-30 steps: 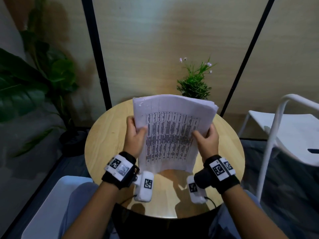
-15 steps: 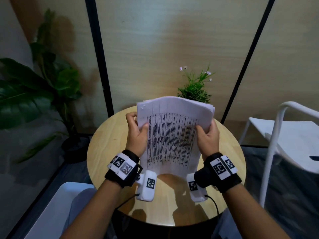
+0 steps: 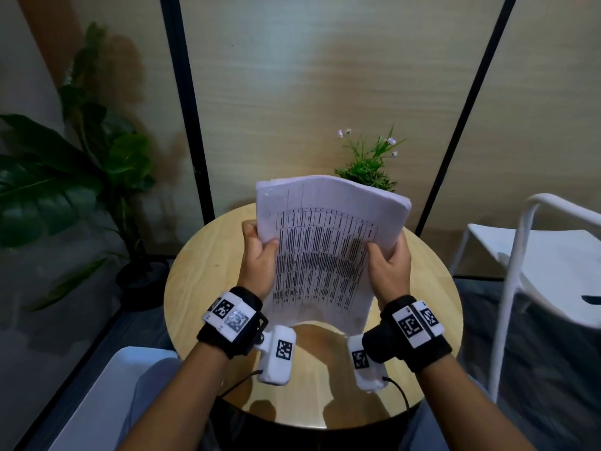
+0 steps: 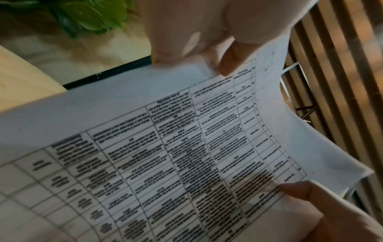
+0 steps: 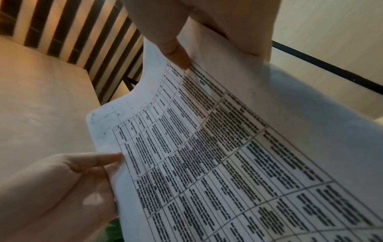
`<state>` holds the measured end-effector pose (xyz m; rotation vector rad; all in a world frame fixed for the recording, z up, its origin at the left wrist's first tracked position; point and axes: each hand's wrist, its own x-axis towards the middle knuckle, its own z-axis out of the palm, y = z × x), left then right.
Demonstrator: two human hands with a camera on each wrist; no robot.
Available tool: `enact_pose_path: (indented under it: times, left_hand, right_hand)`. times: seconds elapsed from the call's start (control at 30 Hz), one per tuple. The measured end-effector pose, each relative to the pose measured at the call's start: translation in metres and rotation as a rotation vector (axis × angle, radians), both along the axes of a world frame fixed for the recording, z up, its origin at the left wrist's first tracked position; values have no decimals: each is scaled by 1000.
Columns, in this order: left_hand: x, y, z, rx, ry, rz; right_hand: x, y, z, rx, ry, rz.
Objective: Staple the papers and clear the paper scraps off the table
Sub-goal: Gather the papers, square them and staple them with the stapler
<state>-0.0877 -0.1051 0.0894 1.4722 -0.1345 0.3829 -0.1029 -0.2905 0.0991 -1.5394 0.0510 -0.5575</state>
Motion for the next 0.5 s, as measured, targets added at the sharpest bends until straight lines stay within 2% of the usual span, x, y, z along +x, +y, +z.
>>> enact_pose_path:
  times: [0.23, 0.4, 0.5]
  left_hand:
    - [-1, 4, -30, 15, 231, -22]
    - [4, 6, -13, -76, 145, -26]
    - [-3, 10, -23, -127, 143, -61]
  right_hand:
    - [1, 3, -26, -73, 207, 43]
    - [5, 4, -6, -49, 99, 52]
    - [1, 1, -15, -45, 106, 69]
